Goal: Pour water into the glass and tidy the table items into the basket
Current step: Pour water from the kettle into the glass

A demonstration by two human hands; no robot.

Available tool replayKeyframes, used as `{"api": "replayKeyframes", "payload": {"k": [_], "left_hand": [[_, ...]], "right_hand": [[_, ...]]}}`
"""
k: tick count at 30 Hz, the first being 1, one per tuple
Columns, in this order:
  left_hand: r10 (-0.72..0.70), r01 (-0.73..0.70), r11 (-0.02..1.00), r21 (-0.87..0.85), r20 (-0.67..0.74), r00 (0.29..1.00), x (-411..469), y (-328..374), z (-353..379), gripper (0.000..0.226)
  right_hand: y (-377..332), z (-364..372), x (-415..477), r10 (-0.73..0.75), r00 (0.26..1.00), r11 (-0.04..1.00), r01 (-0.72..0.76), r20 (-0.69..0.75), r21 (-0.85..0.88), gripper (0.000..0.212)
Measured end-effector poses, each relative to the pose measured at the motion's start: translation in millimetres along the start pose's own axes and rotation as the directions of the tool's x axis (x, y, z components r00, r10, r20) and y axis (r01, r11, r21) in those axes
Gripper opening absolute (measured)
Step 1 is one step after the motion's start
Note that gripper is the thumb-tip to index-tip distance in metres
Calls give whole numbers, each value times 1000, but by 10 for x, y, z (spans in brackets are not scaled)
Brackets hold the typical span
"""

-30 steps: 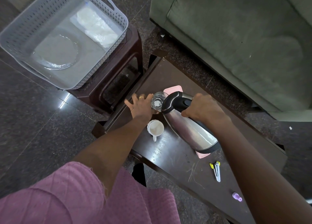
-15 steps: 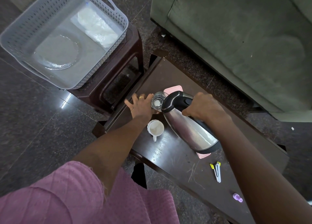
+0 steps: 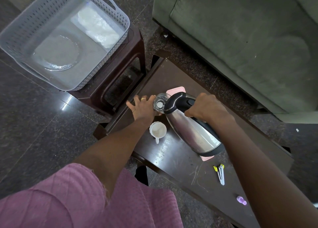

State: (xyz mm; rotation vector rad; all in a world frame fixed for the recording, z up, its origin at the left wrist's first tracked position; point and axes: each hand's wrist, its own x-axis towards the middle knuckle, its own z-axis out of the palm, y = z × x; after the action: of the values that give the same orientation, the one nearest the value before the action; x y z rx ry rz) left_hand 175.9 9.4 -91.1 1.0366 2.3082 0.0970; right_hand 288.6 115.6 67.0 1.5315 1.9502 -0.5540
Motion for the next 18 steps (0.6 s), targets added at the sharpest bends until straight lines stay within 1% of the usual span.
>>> {"api": "replayKeyframes", "payload": {"k": [4, 18], "left_hand": [[-2, 2, 1000, 4, -3, 1000, 2, -3, 7, 70], [-7, 7, 1000, -15, 6, 1000, -1, -8, 24, 72]], "right_hand": [[3, 2, 13, -9, 1000, 1000, 9, 16, 9, 39], [-44, -32, -27, -1, 999, 999, -1, 40, 53, 34]]}}
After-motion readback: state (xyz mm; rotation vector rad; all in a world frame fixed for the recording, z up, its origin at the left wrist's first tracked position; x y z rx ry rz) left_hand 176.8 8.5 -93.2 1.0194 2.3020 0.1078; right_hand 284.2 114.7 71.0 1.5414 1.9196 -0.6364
